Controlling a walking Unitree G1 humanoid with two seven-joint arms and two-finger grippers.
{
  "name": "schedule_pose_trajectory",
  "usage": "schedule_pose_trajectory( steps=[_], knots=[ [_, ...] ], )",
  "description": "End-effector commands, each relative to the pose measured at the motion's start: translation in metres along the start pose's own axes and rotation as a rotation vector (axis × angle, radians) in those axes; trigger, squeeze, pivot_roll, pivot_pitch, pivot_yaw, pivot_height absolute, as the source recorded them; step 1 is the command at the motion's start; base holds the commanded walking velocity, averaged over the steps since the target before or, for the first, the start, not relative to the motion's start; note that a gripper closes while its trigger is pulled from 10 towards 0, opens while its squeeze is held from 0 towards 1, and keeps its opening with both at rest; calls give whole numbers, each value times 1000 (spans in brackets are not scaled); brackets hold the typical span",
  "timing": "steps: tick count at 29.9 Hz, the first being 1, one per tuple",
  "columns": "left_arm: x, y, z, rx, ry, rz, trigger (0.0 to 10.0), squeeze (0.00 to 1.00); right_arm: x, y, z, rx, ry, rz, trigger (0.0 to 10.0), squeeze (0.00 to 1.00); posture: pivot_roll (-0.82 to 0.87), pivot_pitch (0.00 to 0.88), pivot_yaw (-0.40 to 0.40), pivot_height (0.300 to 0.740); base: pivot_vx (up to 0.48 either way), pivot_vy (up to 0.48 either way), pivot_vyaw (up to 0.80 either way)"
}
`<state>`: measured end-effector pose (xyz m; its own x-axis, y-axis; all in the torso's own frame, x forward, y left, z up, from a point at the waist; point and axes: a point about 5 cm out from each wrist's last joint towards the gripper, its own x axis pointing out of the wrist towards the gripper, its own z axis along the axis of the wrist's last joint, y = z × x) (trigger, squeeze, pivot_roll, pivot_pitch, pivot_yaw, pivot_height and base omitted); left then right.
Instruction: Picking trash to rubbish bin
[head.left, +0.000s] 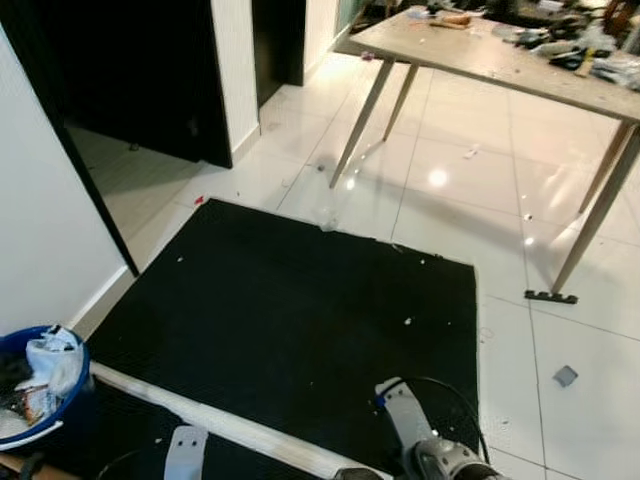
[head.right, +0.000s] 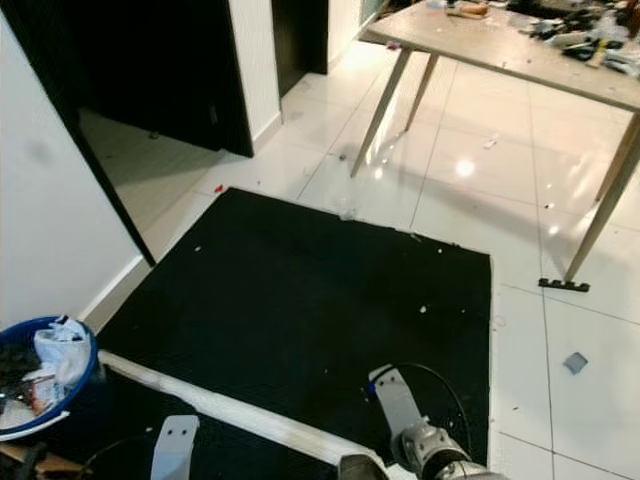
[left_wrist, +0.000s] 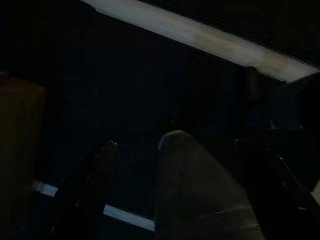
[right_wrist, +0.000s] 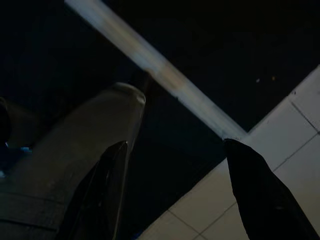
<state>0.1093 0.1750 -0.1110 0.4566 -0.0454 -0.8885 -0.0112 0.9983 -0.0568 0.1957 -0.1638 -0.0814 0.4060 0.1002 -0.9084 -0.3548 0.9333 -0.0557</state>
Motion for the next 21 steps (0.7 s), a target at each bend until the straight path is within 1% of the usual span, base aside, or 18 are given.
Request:
schedule_pose_trajectory(
  steps=[1,21],
  knots=[
    [2,-1,8,12,-18,-5,10000,0,-1,-4,-4,12,11,-12,10000,0,14,18,6,740,356,0,-781],
    [1,-3,1,5,-8,-10,10000,0,-1,-3,-8,-15,24,-3,10000,0,33,25,-7,740,367,0,-781]
  ],
)
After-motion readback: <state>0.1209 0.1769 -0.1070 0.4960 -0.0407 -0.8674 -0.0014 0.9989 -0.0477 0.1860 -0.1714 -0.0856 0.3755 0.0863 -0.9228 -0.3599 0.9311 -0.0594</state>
